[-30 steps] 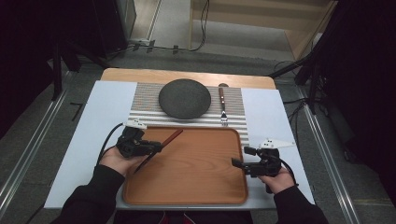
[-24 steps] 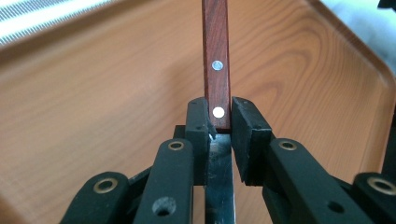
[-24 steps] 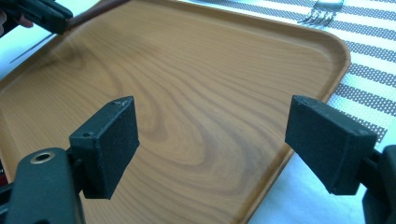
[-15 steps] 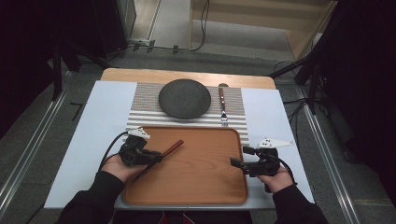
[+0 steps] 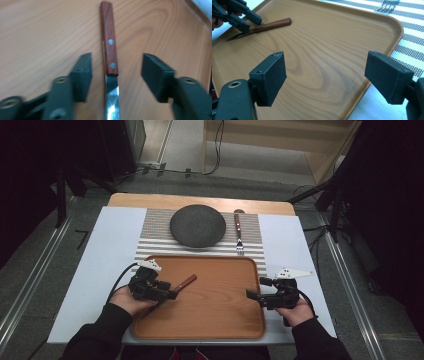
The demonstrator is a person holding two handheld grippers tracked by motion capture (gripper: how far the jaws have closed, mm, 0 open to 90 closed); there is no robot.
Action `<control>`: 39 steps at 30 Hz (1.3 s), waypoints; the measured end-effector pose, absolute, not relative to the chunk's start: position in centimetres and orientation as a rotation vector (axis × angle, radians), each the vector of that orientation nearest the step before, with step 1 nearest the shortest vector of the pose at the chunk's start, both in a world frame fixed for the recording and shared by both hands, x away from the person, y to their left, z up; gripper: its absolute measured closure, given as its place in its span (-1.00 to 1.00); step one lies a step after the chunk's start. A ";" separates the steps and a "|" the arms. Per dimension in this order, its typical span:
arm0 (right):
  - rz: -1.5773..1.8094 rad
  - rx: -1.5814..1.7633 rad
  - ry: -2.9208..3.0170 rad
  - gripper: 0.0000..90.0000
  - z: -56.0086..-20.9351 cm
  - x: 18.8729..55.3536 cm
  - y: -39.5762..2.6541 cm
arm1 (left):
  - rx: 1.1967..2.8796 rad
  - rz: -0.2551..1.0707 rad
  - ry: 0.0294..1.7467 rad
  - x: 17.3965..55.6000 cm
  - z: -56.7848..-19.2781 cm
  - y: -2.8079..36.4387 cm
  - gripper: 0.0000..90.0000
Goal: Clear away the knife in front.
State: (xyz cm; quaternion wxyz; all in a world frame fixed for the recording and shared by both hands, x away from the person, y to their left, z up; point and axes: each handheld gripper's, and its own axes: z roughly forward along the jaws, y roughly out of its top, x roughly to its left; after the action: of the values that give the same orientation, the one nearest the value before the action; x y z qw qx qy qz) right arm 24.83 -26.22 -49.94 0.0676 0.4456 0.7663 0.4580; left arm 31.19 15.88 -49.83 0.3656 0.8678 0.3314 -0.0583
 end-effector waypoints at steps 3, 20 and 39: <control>1.380 1.343 2.310 -0.66 -49.9 24.8 -26.2 | 2.223 -0.118 0.819 31.0 -49.6 15.9 -0.21; 1.370 1.360 2.300 -0.66 -50.0 24.6 -26.5 | 2.175 -0.104 0.749 31.4 -48.0 13.1 -0.35; 1.354 1.382 2.277 -0.66 -50.1 23.8 -27.2 | 2.301 -0.086 0.694 32.4 -49.8 9.6 1.00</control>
State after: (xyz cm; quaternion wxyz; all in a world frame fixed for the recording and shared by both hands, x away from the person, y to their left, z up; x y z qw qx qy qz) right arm 23.84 -27.24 -50.10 0.0768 0.4612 0.7598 0.4518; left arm 32.40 9.55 -49.79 0.3600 0.8927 0.2690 -0.0332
